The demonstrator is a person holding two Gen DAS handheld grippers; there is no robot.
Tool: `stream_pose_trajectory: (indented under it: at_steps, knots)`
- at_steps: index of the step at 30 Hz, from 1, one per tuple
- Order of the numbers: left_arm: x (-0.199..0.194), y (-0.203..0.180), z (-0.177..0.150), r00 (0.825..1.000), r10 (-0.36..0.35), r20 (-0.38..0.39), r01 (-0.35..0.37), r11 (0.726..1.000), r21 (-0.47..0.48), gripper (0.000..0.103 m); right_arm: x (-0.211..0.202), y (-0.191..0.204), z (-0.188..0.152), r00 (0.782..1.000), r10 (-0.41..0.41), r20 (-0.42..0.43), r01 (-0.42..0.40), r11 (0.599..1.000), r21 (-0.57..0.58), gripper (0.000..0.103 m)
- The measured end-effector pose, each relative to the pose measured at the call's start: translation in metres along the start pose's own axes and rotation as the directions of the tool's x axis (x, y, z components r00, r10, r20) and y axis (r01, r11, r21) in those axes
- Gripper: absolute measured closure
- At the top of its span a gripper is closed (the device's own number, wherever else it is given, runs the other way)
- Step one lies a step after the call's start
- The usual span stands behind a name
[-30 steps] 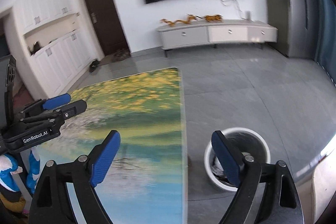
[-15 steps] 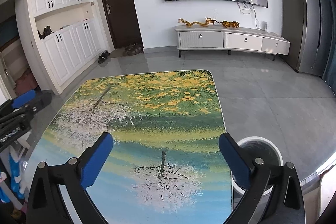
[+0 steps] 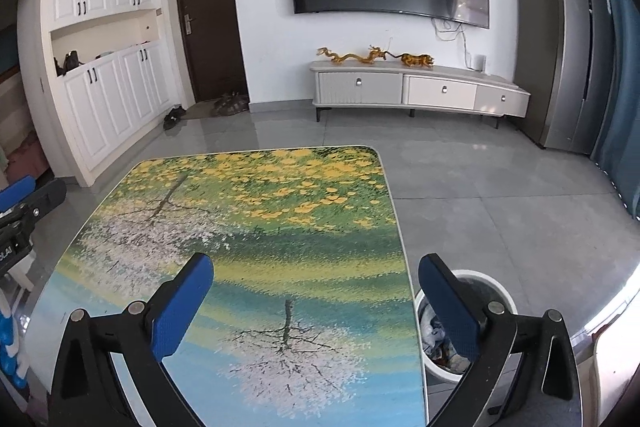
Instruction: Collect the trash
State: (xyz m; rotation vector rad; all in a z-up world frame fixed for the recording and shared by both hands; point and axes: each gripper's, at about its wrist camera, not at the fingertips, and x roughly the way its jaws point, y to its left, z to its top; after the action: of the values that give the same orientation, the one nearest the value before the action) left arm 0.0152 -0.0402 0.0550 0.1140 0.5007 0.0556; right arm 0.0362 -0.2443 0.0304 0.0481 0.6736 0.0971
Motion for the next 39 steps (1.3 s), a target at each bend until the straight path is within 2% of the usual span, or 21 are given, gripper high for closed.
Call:
stream_pose_trajectory:
  at_steps: [9,18,23,39]
  knots:
    - [0.004,0.004,-0.006,1.000,0.008,-0.024,-0.008,1.000,-0.013,0.028,0.005,-0.001,-0.004,1.000,-0.019,-0.011,0.019,1.000,0.003,0.000]
    - [0.007,0.012,-0.010,0.999,0.014,-0.035,-0.016,0.999,-0.048,0.028,0.000,-0.001,-0.002,0.998,-0.061,0.018,0.062,0.998,-0.011,0.000]
    - [0.004,0.010,-0.011,1.000,0.028,-0.014,-0.028,0.999,-0.037,0.027,0.000,-0.001,-0.003,0.996,-0.087,0.023,0.087,0.996,-0.014,0.000]
    - [0.013,0.003,-0.019,0.999,0.010,-0.047,-0.011,1.000,-0.018,0.027,-0.003,0.012,-0.004,0.990,-0.127,0.054,0.131,0.989,-0.067,0.000]
